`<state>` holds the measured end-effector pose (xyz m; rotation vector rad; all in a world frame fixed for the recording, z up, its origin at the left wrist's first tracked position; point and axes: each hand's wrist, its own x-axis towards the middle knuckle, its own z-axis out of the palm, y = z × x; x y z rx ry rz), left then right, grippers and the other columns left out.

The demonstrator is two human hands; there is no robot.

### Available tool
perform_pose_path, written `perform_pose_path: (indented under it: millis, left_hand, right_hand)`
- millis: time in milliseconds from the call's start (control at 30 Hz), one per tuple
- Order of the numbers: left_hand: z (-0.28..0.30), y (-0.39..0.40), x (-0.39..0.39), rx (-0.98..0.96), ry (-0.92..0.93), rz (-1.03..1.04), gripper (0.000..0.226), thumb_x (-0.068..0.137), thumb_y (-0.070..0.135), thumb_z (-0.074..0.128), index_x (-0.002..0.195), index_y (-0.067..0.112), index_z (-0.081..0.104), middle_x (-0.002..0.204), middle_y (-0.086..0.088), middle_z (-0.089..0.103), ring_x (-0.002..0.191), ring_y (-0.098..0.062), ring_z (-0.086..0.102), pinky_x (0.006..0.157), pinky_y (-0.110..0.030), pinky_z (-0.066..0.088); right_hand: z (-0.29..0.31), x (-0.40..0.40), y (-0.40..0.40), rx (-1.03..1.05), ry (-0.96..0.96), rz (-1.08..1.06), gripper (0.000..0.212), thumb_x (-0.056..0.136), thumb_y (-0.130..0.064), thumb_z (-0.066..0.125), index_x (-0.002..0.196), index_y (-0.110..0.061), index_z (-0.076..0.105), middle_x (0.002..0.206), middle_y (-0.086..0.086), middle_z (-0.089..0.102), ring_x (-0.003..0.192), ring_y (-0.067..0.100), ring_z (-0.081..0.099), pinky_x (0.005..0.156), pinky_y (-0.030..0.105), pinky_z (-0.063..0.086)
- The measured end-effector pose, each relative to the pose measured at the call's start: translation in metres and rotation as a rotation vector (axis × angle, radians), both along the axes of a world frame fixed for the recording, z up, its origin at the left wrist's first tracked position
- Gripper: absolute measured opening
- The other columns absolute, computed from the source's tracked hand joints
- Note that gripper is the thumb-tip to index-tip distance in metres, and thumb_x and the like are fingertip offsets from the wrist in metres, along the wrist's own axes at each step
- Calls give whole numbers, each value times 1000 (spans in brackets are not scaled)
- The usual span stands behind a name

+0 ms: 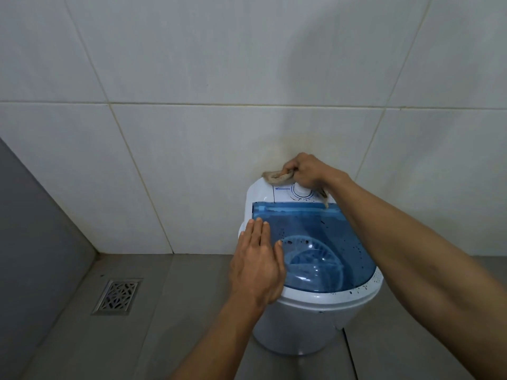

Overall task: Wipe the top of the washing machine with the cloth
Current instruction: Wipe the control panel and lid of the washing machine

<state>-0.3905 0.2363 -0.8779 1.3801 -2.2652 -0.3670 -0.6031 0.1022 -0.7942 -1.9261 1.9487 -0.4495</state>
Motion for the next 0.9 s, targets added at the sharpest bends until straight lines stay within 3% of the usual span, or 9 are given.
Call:
perform_pose_path:
  millis: [133, 233, 300, 433, 500, 600, 667, 800, 900]
  left_hand:
    - [0, 0, 0, -11, 4, 0, 62, 98, 41, 22, 151, 8, 27, 160, -9, 23, 149, -19, 14, 122, -31, 7]
    - [-2, -1, 0, -9, 1, -2, 62, 98, 42, 21, 151, 8, 28, 160, -8, 24, 149, -19, 15, 123, -32, 9]
    - [-3, -2, 1, -7, 7, 1, 63, 98, 42, 22, 150, 8, 29, 160, -8, 25, 148, -19, 16, 123, -33, 12]
    - [-4, -3, 1, -28, 9, 6, 63, 97, 42, 24, 147, 5, 35, 157, -12, 32, 147, -22, 23, 122, -37, 18]
    - [-4, -3, 1, -36, 8, 12, 62, 97, 40, 26, 145, 3, 38, 155, -14, 35, 146, -24, 26, 121, -38, 19]
    - [-3, -2, 0, -49, 9, 11, 60, 97, 38, 27, 144, 1, 40, 153, -16, 37, 145, -26, 28, 121, -39, 21]
    - [-2, -1, -1, -42, 9, 10, 61, 97, 38, 27, 144, 1, 39, 153, -16, 36, 145, -26, 28, 121, -39, 21]
    - [1, 1, -1, -24, 9, 12, 63, 96, 40, 25, 146, 2, 37, 155, -14, 34, 146, -25, 25, 121, -39, 20]
    - [1, 0, -2, -21, 2, 15, 64, 96, 41, 23, 147, 3, 36, 156, -13, 32, 147, -24, 23, 121, -38, 19]
  right_hand:
    - [1, -25, 14, 6, -23, -40, 40, 83, 4, 49, 81, -28, 72, 90, -1, 70, 91, 19, 59, 76, 24, 42]
    - [-1, -48, 30, -13, -37, -95, 26, 89, -7, 58, 95, -23, 77, 102, 1, 72, 95, 18, 58, 81, 25, 42]
    - [-6, -58, 37, -39, -26, -143, 37, 89, 0, 50, 109, -18, 76, 115, 5, 71, 103, 23, 58, 89, 27, 43]
    - [-19, -57, 62, -122, -45, -173, 52, 84, 6, 42, 114, -23, 73, 127, 3, 67, 116, 26, 57, 96, 25, 40]
    - [-24, -52, 76, -121, -35, -169, 46, 87, -4, 44, 118, -24, 70, 134, 1, 63, 122, 27, 54, 102, 30, 38]
    - [-28, -45, 97, -102, -28, -193, 46, 93, -34, 38, 129, -23, 64, 148, -2, 50, 131, 25, 48, 110, 36, 32]
    - [-33, -43, 109, -160, -52, -227, 50, 94, -48, 39, 119, -17, 70, 145, -3, 54, 125, 26, 54, 107, 40, 40]
    - [-45, -42, 115, -304, -39, -308, 33, 92, -43, 59, 96, -14, 71, 134, 1, 63, 110, 28, 62, 91, 38, 49]
    - [-43, -44, 100, -240, 51, -299, 29, 97, -40, 50, 115, -18, 59, 128, 7, 62, 104, 29, 59, 83, 37, 46]
